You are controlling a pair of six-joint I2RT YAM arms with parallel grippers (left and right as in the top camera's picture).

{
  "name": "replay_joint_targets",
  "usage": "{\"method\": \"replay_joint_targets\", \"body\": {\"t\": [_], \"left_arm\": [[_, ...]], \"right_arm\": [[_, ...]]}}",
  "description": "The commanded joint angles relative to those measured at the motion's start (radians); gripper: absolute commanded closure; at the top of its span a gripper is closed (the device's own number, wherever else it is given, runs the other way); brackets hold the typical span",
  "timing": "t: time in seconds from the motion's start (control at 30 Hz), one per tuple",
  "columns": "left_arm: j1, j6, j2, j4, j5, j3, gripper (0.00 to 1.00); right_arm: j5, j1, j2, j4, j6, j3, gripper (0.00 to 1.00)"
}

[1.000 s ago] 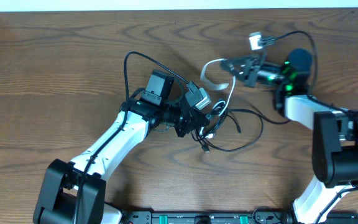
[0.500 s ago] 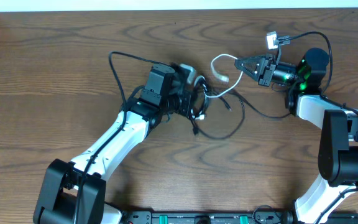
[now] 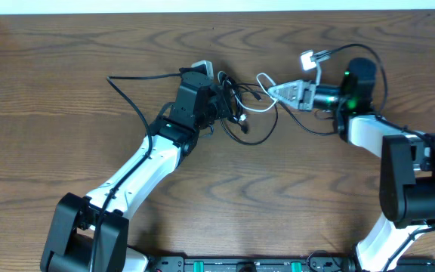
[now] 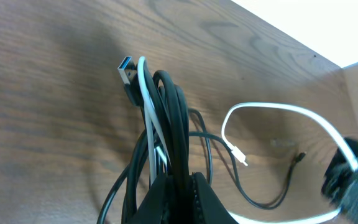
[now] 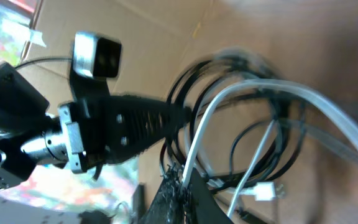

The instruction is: Untangle cables

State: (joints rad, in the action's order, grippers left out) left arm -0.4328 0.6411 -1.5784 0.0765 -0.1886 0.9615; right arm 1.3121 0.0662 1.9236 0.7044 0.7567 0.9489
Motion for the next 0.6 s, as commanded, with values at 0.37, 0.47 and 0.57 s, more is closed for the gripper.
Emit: {"method": "replay_joint_targets", "body": {"t": [0.37, 0.47, 0.57], "left_arm": [[0.006, -0.316, 0.009, 0.131, -0.204, 0.005, 0.92], [0.026, -0.316, 0.009, 0.151, -0.206, 0.005, 0.93], [0.052, -0.345, 0.009, 0.151, -0.249, 0.005, 0.92]], "right_arm": [[0.086, 0.176, -0.004, -0.071, -0.034, 0.005, 0.98], [0.086, 0.159, -0.004, -0.071, -0.042, 0.005, 0.82], [0.082, 0.144, -0.004, -0.073, -0.065, 0.005, 0.75]]}}
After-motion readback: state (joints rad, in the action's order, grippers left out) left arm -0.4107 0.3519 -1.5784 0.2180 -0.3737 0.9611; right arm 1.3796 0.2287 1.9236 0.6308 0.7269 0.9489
